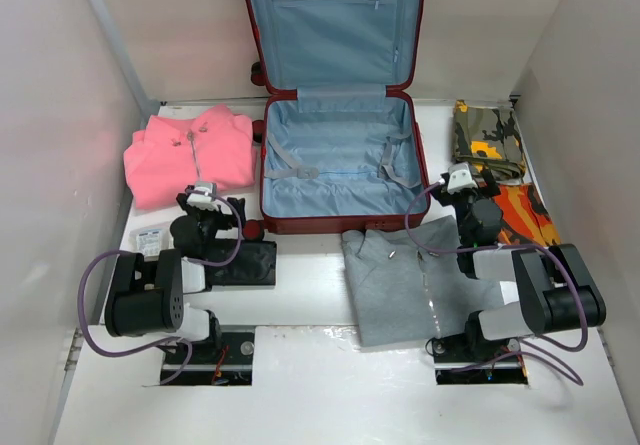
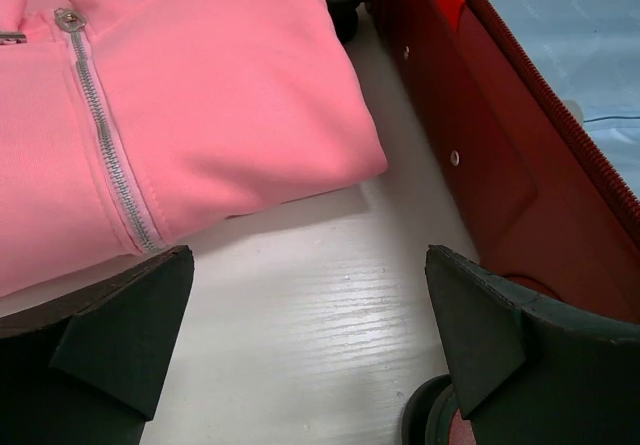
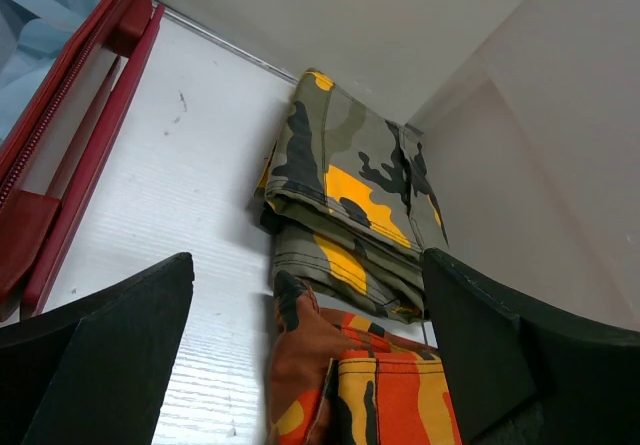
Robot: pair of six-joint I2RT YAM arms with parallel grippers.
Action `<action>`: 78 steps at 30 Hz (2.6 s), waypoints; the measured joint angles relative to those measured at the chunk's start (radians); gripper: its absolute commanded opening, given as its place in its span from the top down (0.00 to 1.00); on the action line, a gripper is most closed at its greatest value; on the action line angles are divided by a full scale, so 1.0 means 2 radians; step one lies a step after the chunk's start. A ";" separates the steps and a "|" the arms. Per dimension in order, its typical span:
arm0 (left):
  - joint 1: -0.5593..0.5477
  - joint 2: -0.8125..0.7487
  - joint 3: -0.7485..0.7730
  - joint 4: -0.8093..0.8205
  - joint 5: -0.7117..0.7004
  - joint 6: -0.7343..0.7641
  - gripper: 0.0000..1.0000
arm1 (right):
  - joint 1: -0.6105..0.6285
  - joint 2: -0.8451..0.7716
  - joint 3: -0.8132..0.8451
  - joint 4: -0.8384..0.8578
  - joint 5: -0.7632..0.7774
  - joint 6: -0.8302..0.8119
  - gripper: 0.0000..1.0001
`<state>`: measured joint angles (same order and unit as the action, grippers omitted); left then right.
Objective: Pack the luggage
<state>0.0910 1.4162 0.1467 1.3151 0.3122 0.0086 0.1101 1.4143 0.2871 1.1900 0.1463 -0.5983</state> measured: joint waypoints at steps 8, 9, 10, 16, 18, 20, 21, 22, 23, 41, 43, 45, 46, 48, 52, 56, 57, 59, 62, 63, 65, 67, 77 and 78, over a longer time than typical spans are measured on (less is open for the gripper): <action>-0.002 -0.016 -0.010 -0.003 0.010 0.006 0.00 | 0.000 0.000 0.000 0.000 0.000 0.000 0.00; 0.002 -0.031 -0.015 -0.010 0.017 0.003 0.00 | 0.000 -0.002 0.000 -0.001 0.001 0.001 0.00; 0.007 -0.053 -0.019 -0.017 0.020 0.000 0.00 | 0.000 -0.009 0.000 -0.010 0.006 0.003 0.00; 0.020 -0.237 0.081 -0.164 0.081 0.087 0.00 | -0.012 -0.155 0.108 -0.234 0.112 0.040 0.00; 0.020 -0.253 0.147 -0.225 0.079 0.106 0.00 | -0.018 -0.190 0.161 -0.288 0.130 0.039 0.00; 0.021 -0.248 0.206 -0.285 0.071 0.124 0.00 | -0.024 -0.207 0.212 -0.336 0.138 0.040 0.00; 0.021 -0.240 0.233 -0.316 0.066 0.131 0.00 | -0.027 -0.209 0.235 -0.361 0.138 0.040 0.00; 0.021 -0.227 0.260 -0.350 0.061 0.137 0.00 | -0.032 -0.206 0.259 -0.391 0.134 0.039 0.00; 0.021 -0.211 0.289 -0.382 0.055 0.142 0.00 | -0.037 -0.195 0.286 -0.422 0.126 0.037 0.00; 0.014 -0.159 0.342 -0.531 0.039 0.137 0.00 | -0.098 0.332 0.848 -0.938 0.004 0.039 0.00; 0.014 -0.151 0.342 -0.533 0.039 0.137 0.00 | -0.091 0.368 0.863 -0.956 0.015 0.050 0.00; 0.014 -0.141 0.342 -0.538 0.040 0.137 0.00 | -0.088 0.383 0.862 -0.969 0.010 0.068 0.00; 0.014 -0.135 0.342 -0.541 0.040 0.137 0.00 | -0.093 0.384 0.857 -0.970 -0.002 0.077 0.00; 0.014 -0.126 0.342 -0.546 0.041 0.137 0.00 | -0.114 0.374 0.842 -0.966 -0.037 0.096 0.00; 0.014 -0.107 0.342 -0.548 0.047 0.137 0.00 | -0.182 0.344 0.817 -0.947 -0.080 0.118 0.00; 0.014 -0.089 0.343 -0.551 0.055 0.137 0.00 | -0.237 0.338 0.819 -0.928 -0.119 0.129 0.00; 0.014 -0.084 0.344 -0.552 0.056 0.137 0.00 | -0.245 0.340 0.821 -0.927 -0.131 0.132 0.00; 0.014 -0.074 0.347 -0.553 0.060 0.137 0.00 | -0.254 0.351 0.831 -0.927 -0.154 0.138 0.00; 0.014 -0.060 0.355 -0.562 0.064 0.138 0.00 | -0.261 0.377 0.844 -0.917 -0.183 0.145 0.00; 0.014 -0.054 0.358 -0.565 0.066 0.138 0.00 | -0.261 0.385 0.845 -0.913 -0.191 0.147 0.00; 0.014 -0.044 0.366 -0.570 0.070 0.138 0.00 | -0.262 0.405 0.850 -0.911 -0.206 0.152 0.00; 0.014 -0.036 0.373 -0.574 0.074 0.138 0.00 | -0.263 0.426 0.852 -0.905 -0.221 0.156 0.00; 0.003 -0.013 0.411 -0.593 0.083 0.152 0.00 | -0.281 0.451 0.823 -0.850 -0.287 0.183 0.55; 0.003 -0.013 0.412 -0.593 0.083 0.153 0.00 | -0.284 0.450 0.812 -0.836 -0.300 0.184 0.57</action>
<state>0.0975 1.3903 0.9699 0.1299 0.4778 0.3138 -0.4583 2.3146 1.9106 -0.4820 -0.4545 -0.2306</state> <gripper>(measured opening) 0.997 0.485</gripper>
